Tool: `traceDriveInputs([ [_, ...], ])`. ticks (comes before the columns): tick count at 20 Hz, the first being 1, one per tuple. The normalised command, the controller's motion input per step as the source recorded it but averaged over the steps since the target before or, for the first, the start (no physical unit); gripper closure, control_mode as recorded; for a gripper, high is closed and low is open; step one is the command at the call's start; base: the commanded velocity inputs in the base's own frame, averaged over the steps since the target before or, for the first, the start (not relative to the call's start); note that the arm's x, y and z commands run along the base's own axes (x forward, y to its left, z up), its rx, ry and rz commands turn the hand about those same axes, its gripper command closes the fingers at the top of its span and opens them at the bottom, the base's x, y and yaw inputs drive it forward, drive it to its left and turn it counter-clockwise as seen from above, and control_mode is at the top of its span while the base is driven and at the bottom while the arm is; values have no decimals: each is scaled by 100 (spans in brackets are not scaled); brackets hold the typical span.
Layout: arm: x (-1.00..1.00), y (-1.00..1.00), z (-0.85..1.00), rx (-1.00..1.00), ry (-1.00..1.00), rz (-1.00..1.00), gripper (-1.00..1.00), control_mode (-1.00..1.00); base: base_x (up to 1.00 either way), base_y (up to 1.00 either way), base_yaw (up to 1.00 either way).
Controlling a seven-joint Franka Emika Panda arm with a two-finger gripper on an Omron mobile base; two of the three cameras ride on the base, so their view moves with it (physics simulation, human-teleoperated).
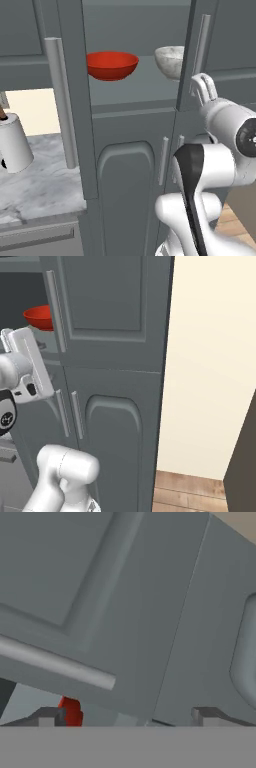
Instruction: Open the cabinet. Pick the bowls from the counter and place them in the cabinet. Then close the cabinet.
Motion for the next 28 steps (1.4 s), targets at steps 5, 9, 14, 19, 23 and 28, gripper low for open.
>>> traceDriveInputs([
  [5, -52, 22, 17, 0, 5, 0, -100, -100, 0, 0, 0],
  [9, -51, 0, 35, 0, 9, 0, -100, -100, 0, 0, 0],
  [14, -52, 0, 32, 0, 11, 0, -100, -100, 0, 0, 0],
  [19, -60, 0, 3, 0, 5, 1, -100, -100, 0, 0, 0],
  [23, -44, 0, -2, 0, 0, 0, -100, -100, 0, 0, 0],
  [28, -26, 0, -1, 0, -1, 2, -100, -100, 0, 0, 0],
])
